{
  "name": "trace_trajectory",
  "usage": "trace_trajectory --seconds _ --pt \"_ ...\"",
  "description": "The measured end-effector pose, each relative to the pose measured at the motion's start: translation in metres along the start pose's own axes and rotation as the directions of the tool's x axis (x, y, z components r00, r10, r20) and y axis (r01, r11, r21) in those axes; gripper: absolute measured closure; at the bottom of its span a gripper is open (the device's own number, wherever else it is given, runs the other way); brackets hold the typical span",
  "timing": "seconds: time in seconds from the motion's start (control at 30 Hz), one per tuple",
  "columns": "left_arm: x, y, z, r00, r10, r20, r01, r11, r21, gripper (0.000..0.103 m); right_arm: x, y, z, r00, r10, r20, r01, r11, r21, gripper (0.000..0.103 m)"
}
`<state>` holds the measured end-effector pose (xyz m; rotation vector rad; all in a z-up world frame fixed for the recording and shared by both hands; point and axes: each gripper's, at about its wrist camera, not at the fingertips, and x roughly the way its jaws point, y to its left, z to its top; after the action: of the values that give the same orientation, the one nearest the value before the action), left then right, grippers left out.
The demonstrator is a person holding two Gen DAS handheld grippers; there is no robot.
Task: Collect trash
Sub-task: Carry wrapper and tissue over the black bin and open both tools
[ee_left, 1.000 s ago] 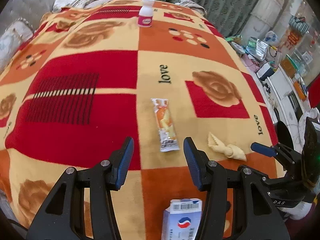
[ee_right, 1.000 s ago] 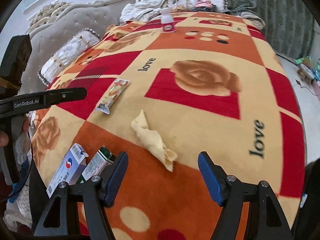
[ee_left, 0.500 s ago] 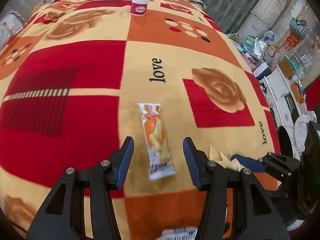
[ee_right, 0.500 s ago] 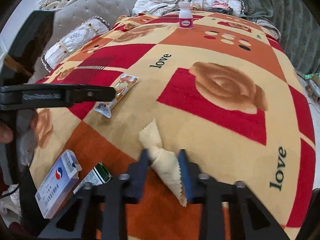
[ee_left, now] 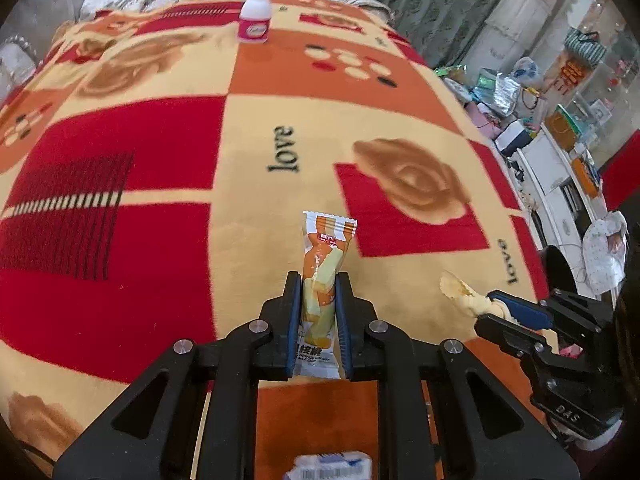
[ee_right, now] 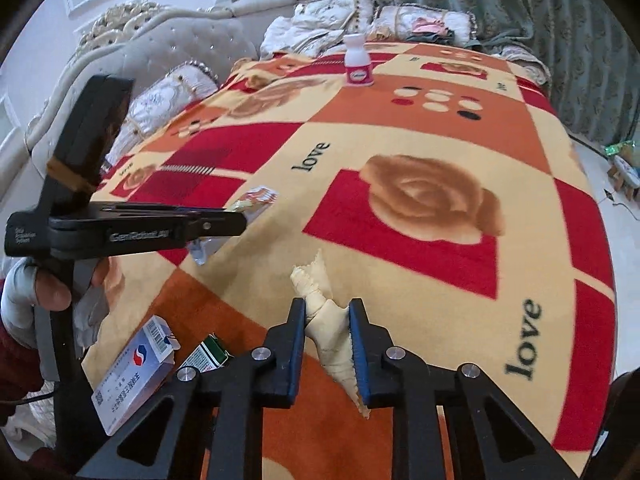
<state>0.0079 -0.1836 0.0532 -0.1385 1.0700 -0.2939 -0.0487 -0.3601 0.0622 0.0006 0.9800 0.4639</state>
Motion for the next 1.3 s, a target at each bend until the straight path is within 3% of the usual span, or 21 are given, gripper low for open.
trace_trajectory --seconds 0.7,1.3 --pt "-0.027 -0.110 -0.003 0.998 -0.038 0.045 0.030 0.984 0.176 0.089 -0.070 -0.049 -0.029 0.993 -0.078 0.088 0.069 0.992 0.102 0.083" --pt "0.001 -0.231 -0.010 0.992 -0.120 -0.034 0.125 0.932 0.339 0.089 -0.133 -0.134 -0.077 0.969 -0.212 0.126 0.171 0.946 0.277 0.083"
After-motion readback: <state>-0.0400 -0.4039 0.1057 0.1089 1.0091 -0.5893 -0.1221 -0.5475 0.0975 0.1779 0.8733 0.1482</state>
